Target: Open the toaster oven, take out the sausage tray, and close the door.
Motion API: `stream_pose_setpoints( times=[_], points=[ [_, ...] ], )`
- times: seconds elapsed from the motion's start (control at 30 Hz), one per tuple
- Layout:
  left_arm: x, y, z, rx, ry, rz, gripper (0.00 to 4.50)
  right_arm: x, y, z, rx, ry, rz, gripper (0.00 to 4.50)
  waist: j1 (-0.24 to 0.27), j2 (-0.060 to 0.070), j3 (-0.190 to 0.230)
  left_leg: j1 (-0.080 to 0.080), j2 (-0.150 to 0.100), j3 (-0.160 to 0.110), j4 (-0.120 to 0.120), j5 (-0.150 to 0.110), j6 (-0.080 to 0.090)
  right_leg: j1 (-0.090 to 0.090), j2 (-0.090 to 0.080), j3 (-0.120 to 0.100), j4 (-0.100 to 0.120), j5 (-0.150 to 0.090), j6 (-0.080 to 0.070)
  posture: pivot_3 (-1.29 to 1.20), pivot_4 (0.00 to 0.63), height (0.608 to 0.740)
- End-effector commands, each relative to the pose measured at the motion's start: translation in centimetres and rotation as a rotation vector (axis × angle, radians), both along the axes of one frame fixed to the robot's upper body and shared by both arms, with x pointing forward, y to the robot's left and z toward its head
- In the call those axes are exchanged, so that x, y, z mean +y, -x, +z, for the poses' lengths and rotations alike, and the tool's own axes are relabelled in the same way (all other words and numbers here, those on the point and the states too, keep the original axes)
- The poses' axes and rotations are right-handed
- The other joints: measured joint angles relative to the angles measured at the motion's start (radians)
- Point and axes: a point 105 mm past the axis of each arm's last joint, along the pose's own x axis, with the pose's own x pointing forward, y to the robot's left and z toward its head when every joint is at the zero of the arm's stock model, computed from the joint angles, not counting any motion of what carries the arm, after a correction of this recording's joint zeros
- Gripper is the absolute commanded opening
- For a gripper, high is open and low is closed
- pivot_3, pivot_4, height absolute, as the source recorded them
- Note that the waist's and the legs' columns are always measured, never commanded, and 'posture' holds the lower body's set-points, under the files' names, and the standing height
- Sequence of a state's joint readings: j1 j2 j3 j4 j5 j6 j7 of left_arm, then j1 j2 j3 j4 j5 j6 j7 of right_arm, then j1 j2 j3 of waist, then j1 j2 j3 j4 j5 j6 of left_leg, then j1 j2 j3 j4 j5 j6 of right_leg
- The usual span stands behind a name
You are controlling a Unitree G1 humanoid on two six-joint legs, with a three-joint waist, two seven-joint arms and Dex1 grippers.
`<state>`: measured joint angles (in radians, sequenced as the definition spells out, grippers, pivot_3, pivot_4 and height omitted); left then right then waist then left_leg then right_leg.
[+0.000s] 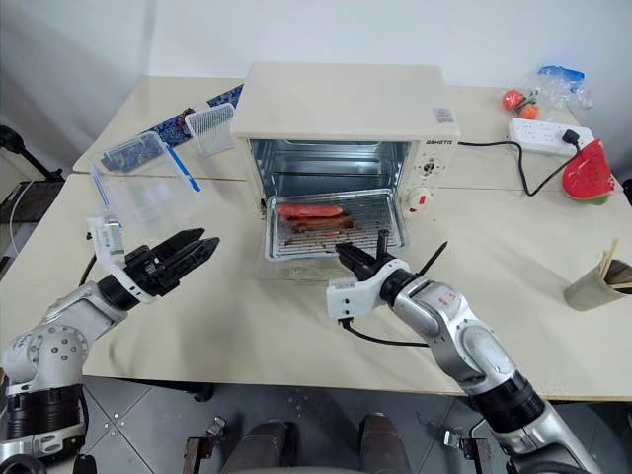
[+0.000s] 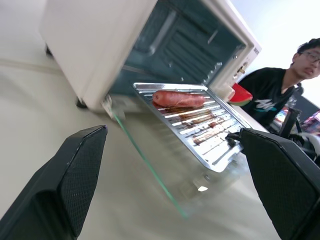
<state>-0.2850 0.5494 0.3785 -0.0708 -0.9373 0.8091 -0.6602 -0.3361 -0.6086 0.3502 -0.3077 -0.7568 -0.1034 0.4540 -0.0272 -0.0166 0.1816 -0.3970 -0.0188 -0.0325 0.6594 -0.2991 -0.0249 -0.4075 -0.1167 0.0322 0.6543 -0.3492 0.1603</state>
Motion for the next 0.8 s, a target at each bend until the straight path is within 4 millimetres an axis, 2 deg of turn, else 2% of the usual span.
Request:
stream_pose_setpoints(
  times=[0.03, 0.17, 0.3, 0.5, 0.63, 0.8],
  points=[
    [-1.9, 0.9, 1.1, 0.069, 0.033, -0.122, 4.50, 0.1, 1.1, 2.4, -0.088, -0.029, 0.042, 0.01, 0.000, 0.000, 0.000, 0.000, 0.000, 0.000, 0.001, 0.000, 0.000, 0.000, 0.000, 0.000, 0.001, 0.000, 0.000, 0.00, 0.150, 0.740],
    [-3.0, 1.0, 0.9, 0.166, 0.043, -0.177, 4.50, 0.3, 1.5, 2.7, -0.112, -0.033, 0.067, 0.01, -0.004, 0.000, 0.000, 0.000, 0.000, 0.000, 0.002, 0.000, 0.000, 0.000, 0.001, 0.001, 0.002, 0.000, 0.000, 0.00, 0.150, 0.740],
    [-4.0, 0.9, 2.2, 0.217, 0.142, -0.232, 4.50, 0.9, 2.0, 2.5, -0.110, -0.018, 0.109, 0.01, -0.001, 0.000, 0.000, 0.000, 0.000, 0.000, 0.003, 0.000, 0.000, 0.000, 0.000, 0.001, 0.003, 0.000, 0.000, 0.00, 0.150, 0.740],
    [-4.3, 0.8, 2.3, 0.289, 0.223, -0.233, 4.50, 1.6, 2.4, 2.6, -0.109, -0.015, 0.164, 0.01, -0.003, 0.000, 0.000, 0.001, 0.000, 0.000, 0.003, 0.000, -0.001, 0.000, 0.000, 0.001, 0.004, 0.000, 0.000, 0.00, 0.150, 0.740],
    [-4.7, 0.8, 1.3, 0.368, 0.256, -0.222, 3.67, 2.0, 2.8, 2.6, -0.084, -0.017, 0.229, 0.00, -0.001, -0.001, 0.000, 0.001, 0.000, 0.000, 0.004, 0.000, -0.001, 0.000, 0.000, 0.001, 0.003, 0.000, 0.000, 0.00, 0.150, 0.740],
    [-5.4, 1.3, 0.9, 0.419, 0.288, -0.243, 2.09, 2.1, 2.9, 2.8, -0.077, -0.028, 0.249, 0.00, -0.001, -0.001, 0.000, 0.001, 0.000, 0.000, 0.004, 0.000, -0.001, 0.000, 0.000, 0.001, 0.003, 0.000, 0.000, 0.00, 0.150, 0.740]
  ],
)
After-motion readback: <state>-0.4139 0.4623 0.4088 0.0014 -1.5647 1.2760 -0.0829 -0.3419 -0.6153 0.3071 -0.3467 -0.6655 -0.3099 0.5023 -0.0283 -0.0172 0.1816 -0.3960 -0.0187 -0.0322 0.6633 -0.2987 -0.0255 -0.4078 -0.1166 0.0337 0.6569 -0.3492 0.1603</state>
